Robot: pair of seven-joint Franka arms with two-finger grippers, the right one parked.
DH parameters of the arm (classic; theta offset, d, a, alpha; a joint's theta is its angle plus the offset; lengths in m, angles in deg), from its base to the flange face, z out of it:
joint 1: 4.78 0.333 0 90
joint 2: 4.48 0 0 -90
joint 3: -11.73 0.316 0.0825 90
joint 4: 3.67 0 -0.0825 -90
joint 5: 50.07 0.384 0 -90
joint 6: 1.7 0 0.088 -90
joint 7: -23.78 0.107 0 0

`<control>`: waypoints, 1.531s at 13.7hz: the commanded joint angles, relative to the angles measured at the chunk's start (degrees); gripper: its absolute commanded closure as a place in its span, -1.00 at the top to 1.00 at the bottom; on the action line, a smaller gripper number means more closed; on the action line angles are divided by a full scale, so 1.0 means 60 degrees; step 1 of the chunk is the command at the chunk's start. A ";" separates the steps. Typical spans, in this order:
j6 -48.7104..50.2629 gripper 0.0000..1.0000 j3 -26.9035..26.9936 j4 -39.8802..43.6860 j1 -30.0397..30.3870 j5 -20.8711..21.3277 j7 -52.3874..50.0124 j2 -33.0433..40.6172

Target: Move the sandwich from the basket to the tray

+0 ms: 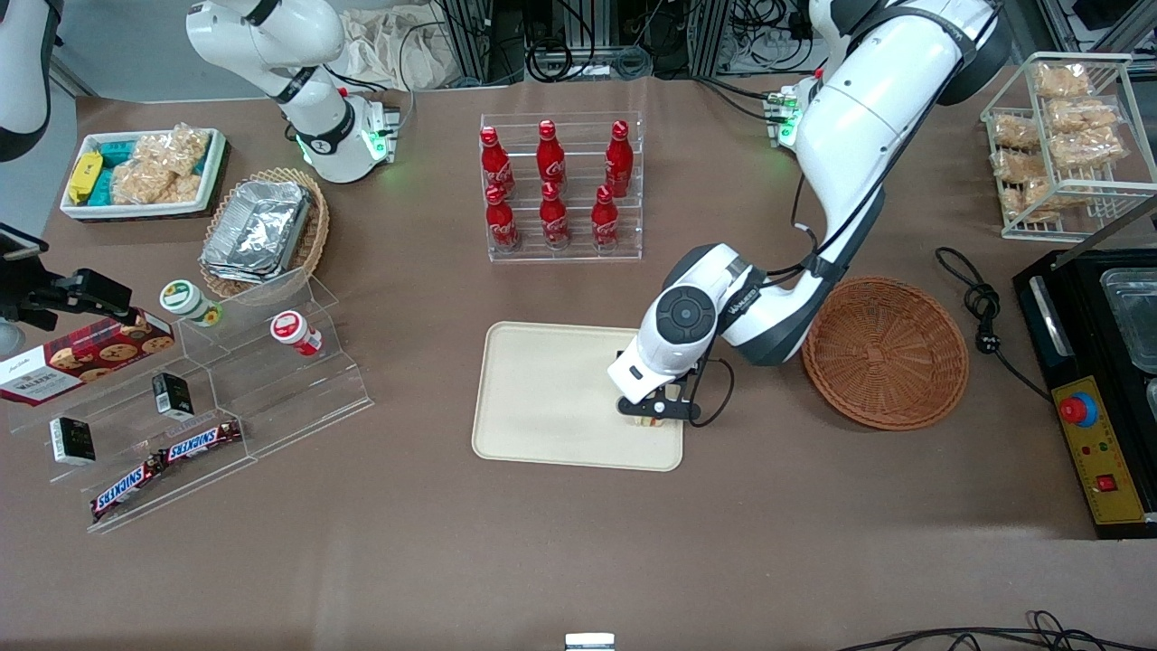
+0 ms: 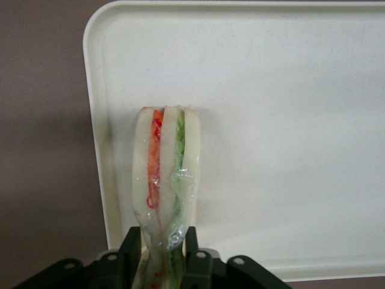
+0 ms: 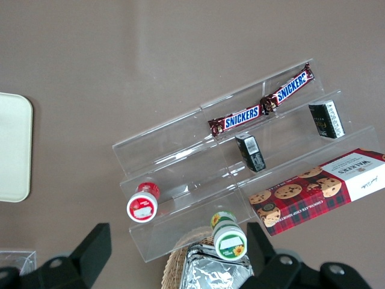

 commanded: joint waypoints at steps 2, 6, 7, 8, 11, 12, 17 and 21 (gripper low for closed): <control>0.0248 0.98 0.0032 0.0242 -0.0005 0.0116 -0.0724 0.0128; 0.1799 0.98 0.0003 0.0300 0.0402 -0.0219 -0.0815 0.1312; 0.1990 0.98 -0.0012 0.0286 0.0594 -0.0424 -0.0684 0.1591; 0.2267 0.98 -0.0012 0.0286 0.0799 -0.0513 -0.0639 0.1942; 0.3685 0.97 -0.0012 0.0242 0.1341 -0.0703 0.0351 0.3055; 0.4184 0.97 -0.0012 0.0242 0.1633 -0.0980 0.0937 0.3378; 0.5842 0.98 0.0032 0.0330 0.3113 -0.1437 0.3182 0.4799; 0.6429 0.98 0.0076 0.0446 0.3906 -0.1320 0.3258 0.5270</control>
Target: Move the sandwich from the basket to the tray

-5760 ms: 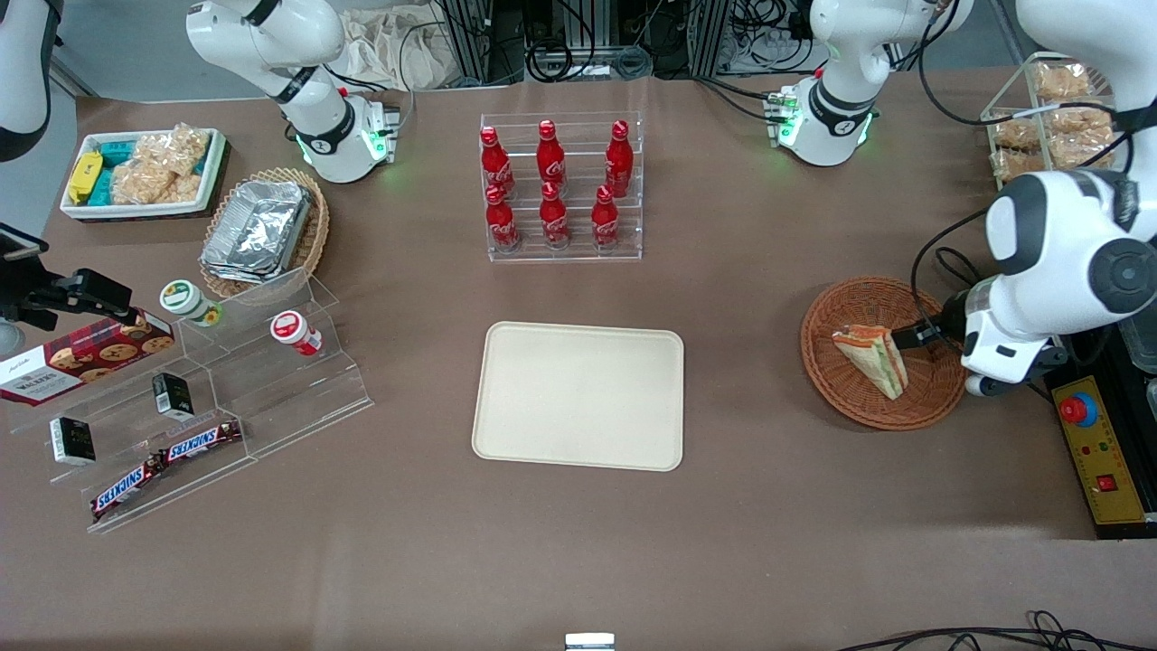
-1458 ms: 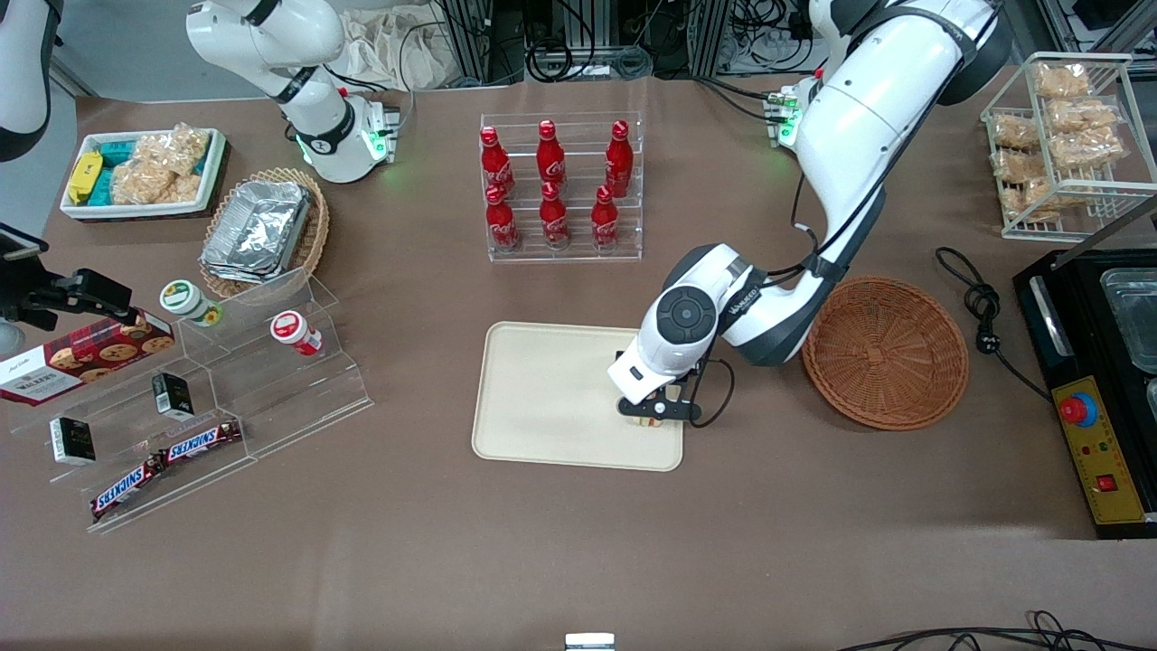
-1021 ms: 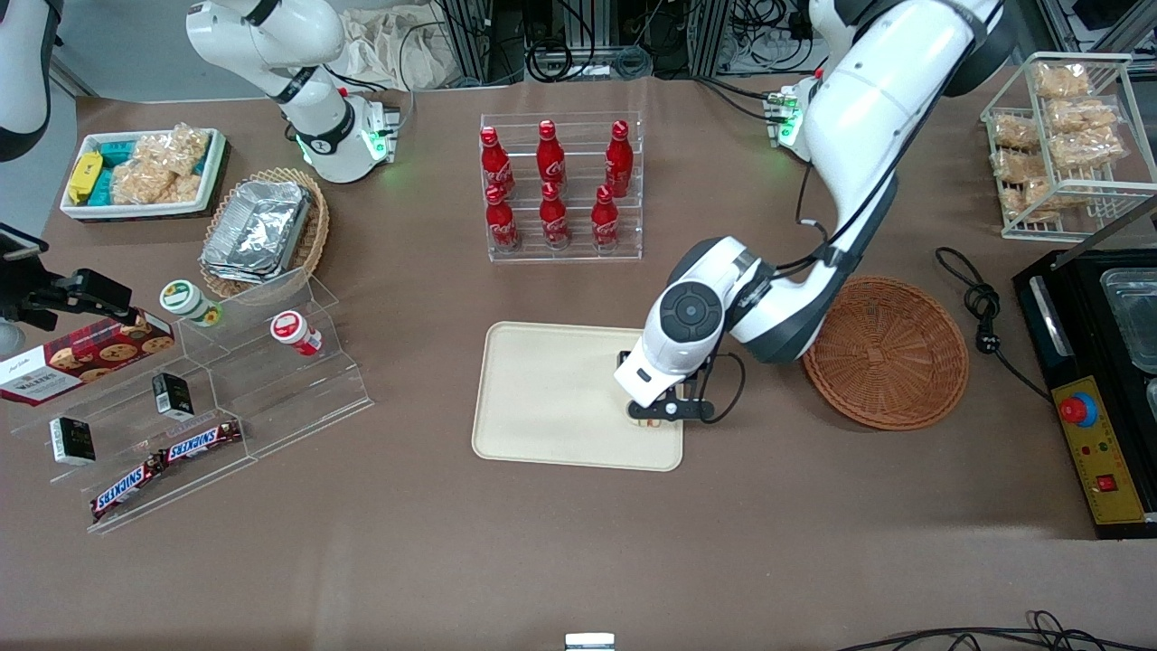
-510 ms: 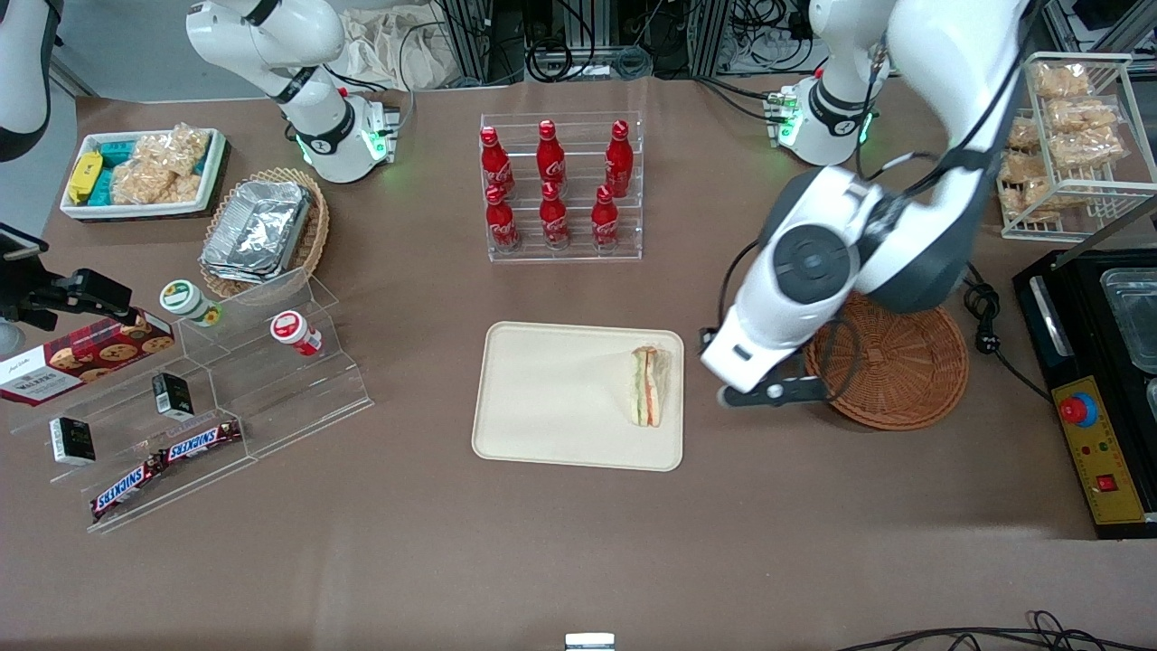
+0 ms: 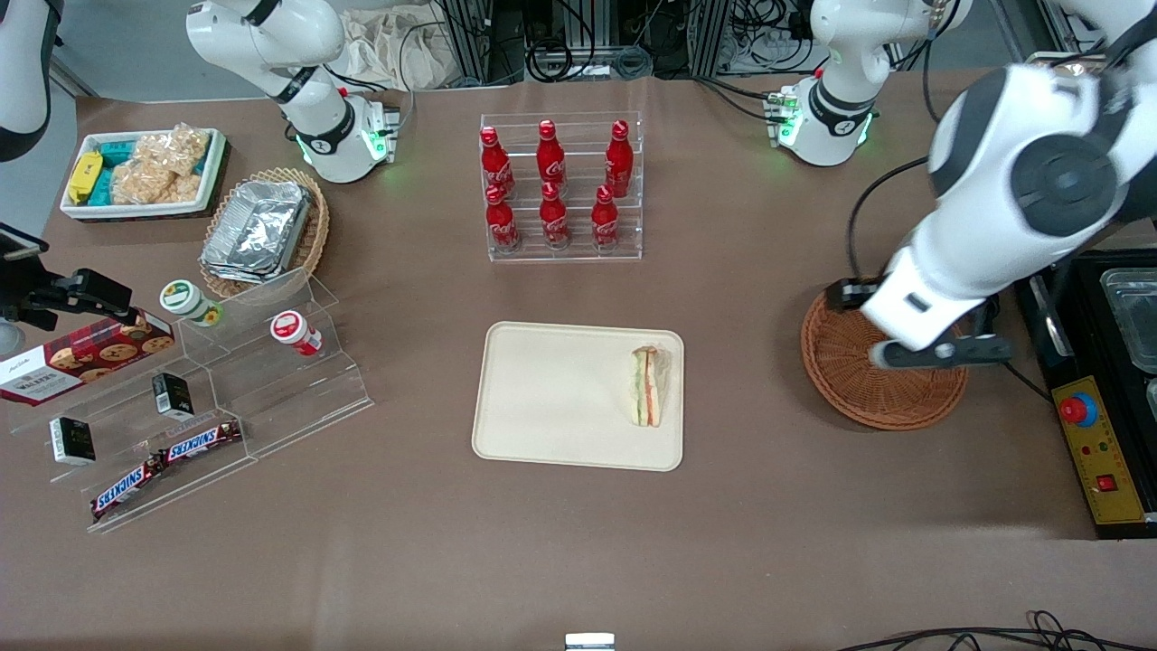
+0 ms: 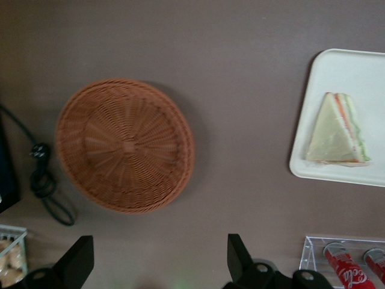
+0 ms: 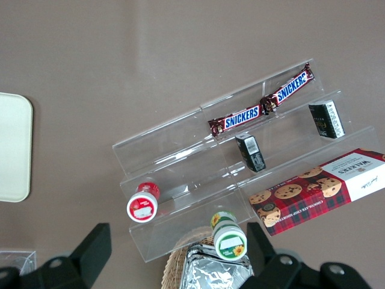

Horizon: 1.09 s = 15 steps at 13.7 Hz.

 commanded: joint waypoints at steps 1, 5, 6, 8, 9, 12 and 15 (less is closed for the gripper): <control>0.0408 0.98 -0.0041 -0.0037 0.0438 -0.0050 0.0308 0.0216; 0.0702 0.98 -0.0041 -0.0007 0.0849 -0.0080 0.1891 0.0641; 0.0761 0.98 -0.0041 -0.0007 0.0952 -0.0050 0.1892 0.0684; 0.0747 0.98 -0.0041 0.0051 0.1157 -0.0021 0.1819 0.0656; 0.0776 0.99 -0.0041 0.0037 0.1274 -0.0021 0.1789 0.0656; 0.0791 0.99 0.1080 0.0008 0.0651 -0.0078 0.1906 0.0685; 0.0820 0.99 0.3835 -0.0007 -0.1561 -0.0225 0.2812 0.0758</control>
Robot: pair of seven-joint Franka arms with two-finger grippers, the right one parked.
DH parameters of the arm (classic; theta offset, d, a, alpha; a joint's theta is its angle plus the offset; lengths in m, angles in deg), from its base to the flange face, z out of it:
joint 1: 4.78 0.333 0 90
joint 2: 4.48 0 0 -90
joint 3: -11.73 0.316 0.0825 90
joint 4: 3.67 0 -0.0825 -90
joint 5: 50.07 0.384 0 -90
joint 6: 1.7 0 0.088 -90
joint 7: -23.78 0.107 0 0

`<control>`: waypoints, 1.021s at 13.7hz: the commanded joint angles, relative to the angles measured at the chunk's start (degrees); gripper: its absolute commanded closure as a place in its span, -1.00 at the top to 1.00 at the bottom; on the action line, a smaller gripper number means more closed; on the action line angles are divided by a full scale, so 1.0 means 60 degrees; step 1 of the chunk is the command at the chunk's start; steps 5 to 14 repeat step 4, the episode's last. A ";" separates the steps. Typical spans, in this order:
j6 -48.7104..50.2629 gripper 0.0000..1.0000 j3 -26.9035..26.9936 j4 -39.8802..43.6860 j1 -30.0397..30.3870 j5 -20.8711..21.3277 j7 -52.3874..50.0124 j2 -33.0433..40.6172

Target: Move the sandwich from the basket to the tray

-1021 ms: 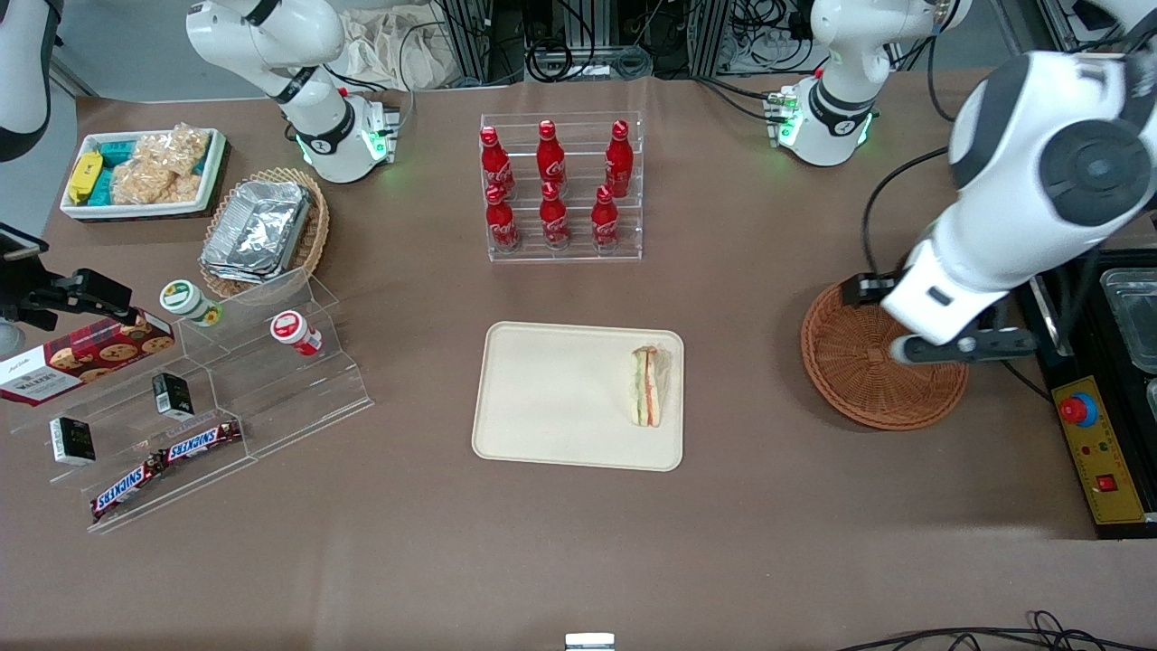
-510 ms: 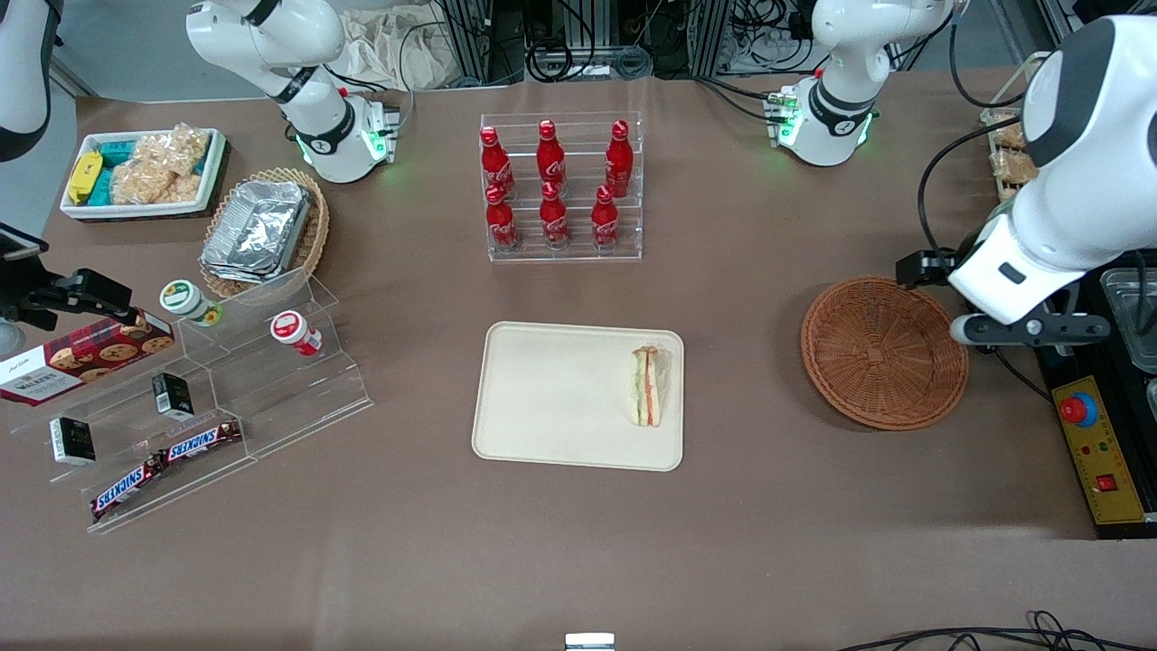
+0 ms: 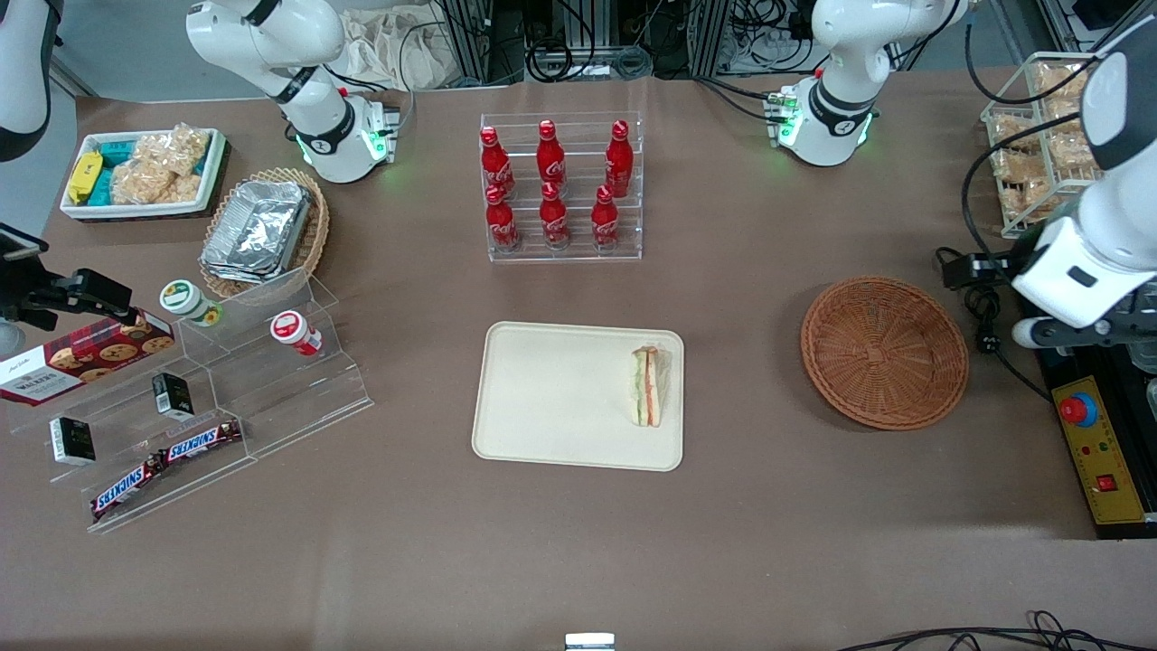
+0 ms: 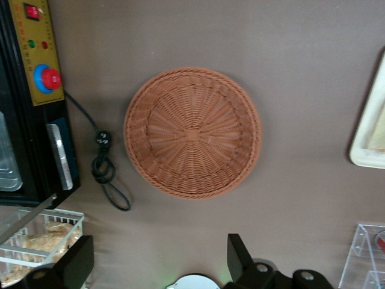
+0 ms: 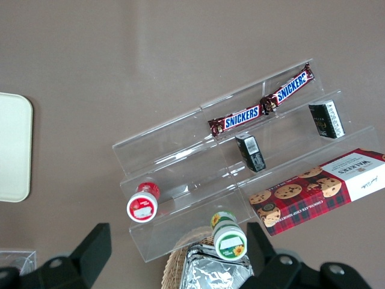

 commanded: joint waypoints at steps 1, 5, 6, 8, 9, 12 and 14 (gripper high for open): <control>0.0192 0.99 0.1467 -0.0021 -0.1195 -0.0294 0.0544 0.0222; 0.0192 0.99 0.1483 -0.0021 -0.1152 -0.0353 0.0559 0.0223; 0.0192 0.99 0.1483 -0.0021 -0.1152 -0.0353 0.0559 0.0223; 0.0192 0.99 0.1483 -0.0021 -0.1152 -0.0353 0.0559 0.0223; 0.0192 0.99 0.1483 -0.0021 -0.1152 -0.0353 0.0559 0.0223; 0.0192 0.99 0.1483 -0.0021 -0.1152 -0.0353 0.0559 0.0223; 0.0192 0.99 0.1483 -0.0021 -0.1152 -0.0353 0.0559 0.0223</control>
